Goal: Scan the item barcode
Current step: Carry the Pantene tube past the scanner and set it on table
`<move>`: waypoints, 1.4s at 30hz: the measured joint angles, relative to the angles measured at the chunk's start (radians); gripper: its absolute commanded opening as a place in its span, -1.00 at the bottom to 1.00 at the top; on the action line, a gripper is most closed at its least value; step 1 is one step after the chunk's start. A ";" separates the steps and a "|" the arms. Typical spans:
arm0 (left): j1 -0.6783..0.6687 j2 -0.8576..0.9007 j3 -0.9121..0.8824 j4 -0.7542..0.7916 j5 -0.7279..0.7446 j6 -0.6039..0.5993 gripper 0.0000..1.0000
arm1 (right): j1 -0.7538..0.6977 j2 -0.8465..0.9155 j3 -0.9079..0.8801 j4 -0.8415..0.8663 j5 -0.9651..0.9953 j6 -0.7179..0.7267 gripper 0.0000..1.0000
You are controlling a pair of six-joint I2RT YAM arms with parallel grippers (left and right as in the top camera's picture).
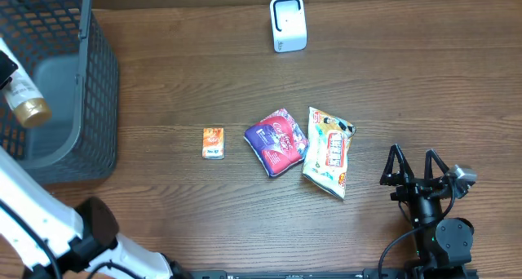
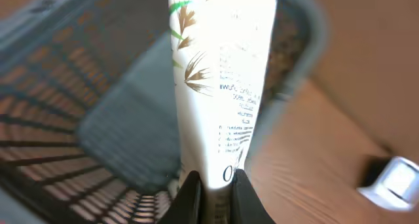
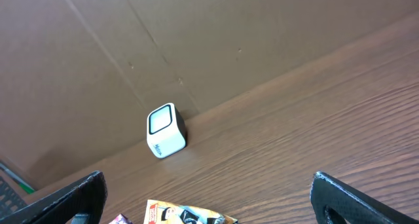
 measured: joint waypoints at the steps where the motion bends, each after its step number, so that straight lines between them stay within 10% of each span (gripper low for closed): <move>1: -0.012 -0.018 0.000 0.000 0.039 0.000 -0.92 | 0.000 0.000 0.000 0.000 0.000 0.000 1.00; 11: -0.488 -0.042 -0.108 -0.004 0.298 0.029 -0.91 | 0.000 0.000 0.000 0.000 0.000 0.000 1.00; 24: -0.961 0.036 -0.558 0.150 0.054 0.000 -0.92 | 0.000 0.000 0.000 0.000 0.000 0.000 1.00; 27: -0.965 0.042 -0.559 0.170 0.004 -0.008 -0.46 | 0.000 0.000 0.000 0.000 0.000 0.000 1.00; 31: -0.959 0.040 -0.537 0.138 -0.062 -0.023 1.00 | 0.000 0.000 0.000 0.000 0.000 0.000 1.00; 42: -0.963 0.037 -0.536 0.158 -0.092 -0.059 1.00 | 0.000 0.000 0.000 0.000 0.000 0.000 1.00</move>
